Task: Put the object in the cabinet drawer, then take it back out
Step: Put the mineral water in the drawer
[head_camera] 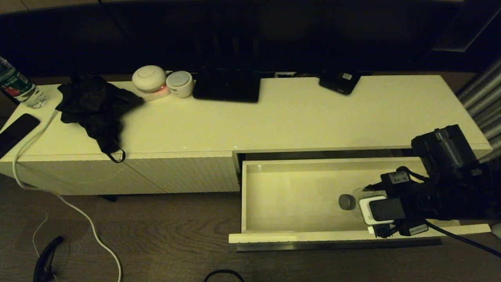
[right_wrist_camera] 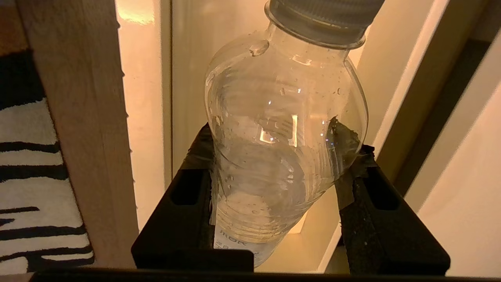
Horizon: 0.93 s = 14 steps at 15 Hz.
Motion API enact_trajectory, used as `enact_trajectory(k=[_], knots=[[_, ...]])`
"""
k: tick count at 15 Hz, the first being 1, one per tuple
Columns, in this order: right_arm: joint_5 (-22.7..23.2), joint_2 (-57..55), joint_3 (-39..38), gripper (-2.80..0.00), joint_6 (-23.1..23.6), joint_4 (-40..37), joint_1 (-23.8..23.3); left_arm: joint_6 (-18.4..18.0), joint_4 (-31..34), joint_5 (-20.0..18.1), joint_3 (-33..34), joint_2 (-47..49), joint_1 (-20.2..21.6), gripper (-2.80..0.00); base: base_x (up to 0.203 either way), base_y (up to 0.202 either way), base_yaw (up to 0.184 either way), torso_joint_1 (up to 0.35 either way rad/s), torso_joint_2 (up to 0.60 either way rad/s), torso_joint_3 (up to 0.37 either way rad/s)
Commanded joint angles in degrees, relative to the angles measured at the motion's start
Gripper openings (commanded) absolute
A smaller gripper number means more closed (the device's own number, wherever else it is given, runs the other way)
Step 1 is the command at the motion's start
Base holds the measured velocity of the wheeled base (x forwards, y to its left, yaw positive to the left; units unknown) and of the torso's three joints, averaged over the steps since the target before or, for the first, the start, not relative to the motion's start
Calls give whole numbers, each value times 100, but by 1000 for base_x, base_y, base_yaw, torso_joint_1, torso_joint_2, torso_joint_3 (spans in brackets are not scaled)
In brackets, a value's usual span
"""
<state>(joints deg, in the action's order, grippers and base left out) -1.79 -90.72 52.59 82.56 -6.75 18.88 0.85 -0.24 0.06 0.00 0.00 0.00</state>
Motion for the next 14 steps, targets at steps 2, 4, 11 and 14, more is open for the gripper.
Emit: enact_trajectory(k=[2, 4, 11, 14], knots=[[4, -78, -4, -280, 252, -63, 1, 3, -2, 3, 8, -9, 0, -280, 0, 0, 0, 0, 0, 0], [20, -131, -30, -280, 244, -57, 1, 3, -2, 3, 0, -9, 0, -280, 0, 0, 0, 0, 0, 0], [-6, -157, -30, 0, 199, -19, 1, 3, -2, 3, 9, -9, 0, -280, 0, 0, 0, 0, 0, 0], [-14, -107, 6, 0, 94, -19, 1, 3, -2, 3, 9, -9, 0, -280, 0, 0, 0, 0, 0, 0]])
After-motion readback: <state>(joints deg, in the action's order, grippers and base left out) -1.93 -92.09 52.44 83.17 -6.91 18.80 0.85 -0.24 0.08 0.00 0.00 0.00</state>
